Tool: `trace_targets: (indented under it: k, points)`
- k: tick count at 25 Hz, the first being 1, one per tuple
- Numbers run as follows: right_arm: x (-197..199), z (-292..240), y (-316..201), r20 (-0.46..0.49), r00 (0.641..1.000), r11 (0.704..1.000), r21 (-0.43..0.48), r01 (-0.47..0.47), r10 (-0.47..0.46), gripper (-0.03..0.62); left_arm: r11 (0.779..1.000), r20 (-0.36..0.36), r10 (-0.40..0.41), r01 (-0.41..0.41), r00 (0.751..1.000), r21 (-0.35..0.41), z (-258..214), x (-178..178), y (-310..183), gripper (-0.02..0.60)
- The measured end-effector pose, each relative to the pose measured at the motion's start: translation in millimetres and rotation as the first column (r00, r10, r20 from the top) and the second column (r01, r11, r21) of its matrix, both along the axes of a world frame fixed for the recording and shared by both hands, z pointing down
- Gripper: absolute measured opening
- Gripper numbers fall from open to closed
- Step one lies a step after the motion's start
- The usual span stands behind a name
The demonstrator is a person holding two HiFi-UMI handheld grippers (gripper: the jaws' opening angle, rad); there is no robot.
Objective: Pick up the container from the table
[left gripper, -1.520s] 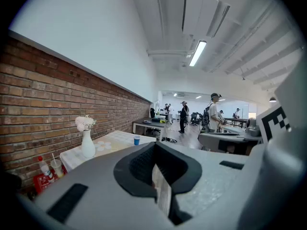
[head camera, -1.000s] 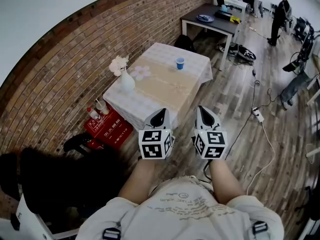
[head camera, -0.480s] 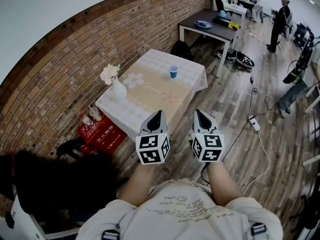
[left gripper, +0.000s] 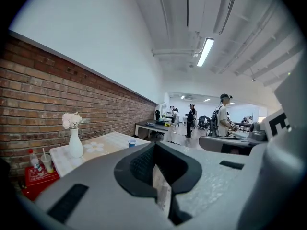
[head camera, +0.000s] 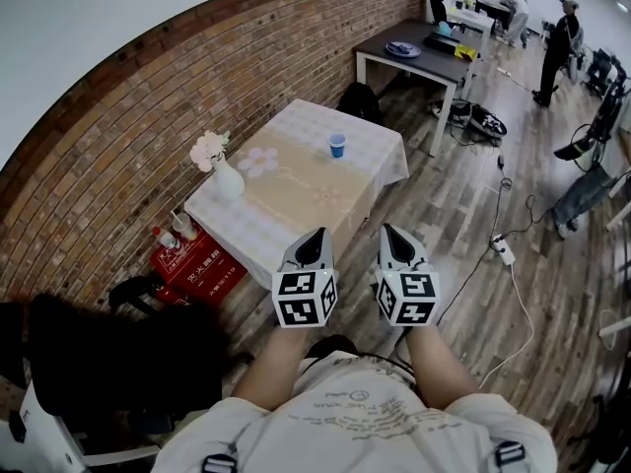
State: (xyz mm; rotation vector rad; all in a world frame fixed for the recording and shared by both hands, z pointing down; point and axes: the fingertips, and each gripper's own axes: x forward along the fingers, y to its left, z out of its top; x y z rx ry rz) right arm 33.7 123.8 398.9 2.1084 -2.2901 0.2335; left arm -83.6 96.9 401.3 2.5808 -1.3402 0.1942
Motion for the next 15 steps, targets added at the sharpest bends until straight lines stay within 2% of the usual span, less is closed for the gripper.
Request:
trace_targets:
  k: [9, 15]
  points:
    - [23, 5, -26, -0.003, 1.0, 1.0, 0.003, -0.009, 0.009, 0.002, 1.0, -0.003, 0.01, -0.01, 1.0, -0.012, 9, 25, -29, -0.006]
    - [39, 8, -59, -0.023, 1.0, 1.0, 0.009, -0.016, 0.016, 0.0, 1.0, -0.019, 0.009, -0.01, 1.0, -0.017, 15, 37, -68, -0.006]
